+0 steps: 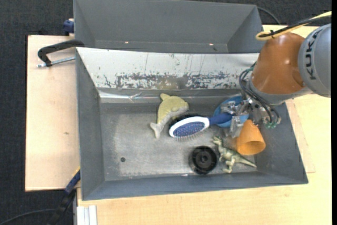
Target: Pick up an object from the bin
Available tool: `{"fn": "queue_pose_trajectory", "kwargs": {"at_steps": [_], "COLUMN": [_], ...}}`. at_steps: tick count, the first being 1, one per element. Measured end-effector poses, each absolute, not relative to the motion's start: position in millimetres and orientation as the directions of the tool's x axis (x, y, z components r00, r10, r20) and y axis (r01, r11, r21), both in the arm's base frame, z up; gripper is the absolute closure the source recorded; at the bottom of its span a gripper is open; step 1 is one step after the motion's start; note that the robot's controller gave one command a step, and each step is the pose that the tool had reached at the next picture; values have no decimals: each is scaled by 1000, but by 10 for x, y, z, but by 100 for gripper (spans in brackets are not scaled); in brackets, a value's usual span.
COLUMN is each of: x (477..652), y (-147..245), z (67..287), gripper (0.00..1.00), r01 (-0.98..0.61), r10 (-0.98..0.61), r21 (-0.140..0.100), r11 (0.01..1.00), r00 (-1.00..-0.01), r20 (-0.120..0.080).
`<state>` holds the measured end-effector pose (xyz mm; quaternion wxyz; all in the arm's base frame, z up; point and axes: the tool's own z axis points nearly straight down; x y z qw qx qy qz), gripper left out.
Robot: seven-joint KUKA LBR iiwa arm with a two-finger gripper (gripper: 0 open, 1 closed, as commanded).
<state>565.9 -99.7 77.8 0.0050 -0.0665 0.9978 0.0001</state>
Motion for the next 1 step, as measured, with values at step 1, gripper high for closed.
{"fn": "queue_pose_trajectory", "kwargs": {"at_steps": [1], "x": [5818], "y": [-997], "z": [2201], "gripper": [100], "r01": [-806], "r10": [-806], "r21": [-9], "r11": [592], "r00": [-592], "r20": [-6]}}
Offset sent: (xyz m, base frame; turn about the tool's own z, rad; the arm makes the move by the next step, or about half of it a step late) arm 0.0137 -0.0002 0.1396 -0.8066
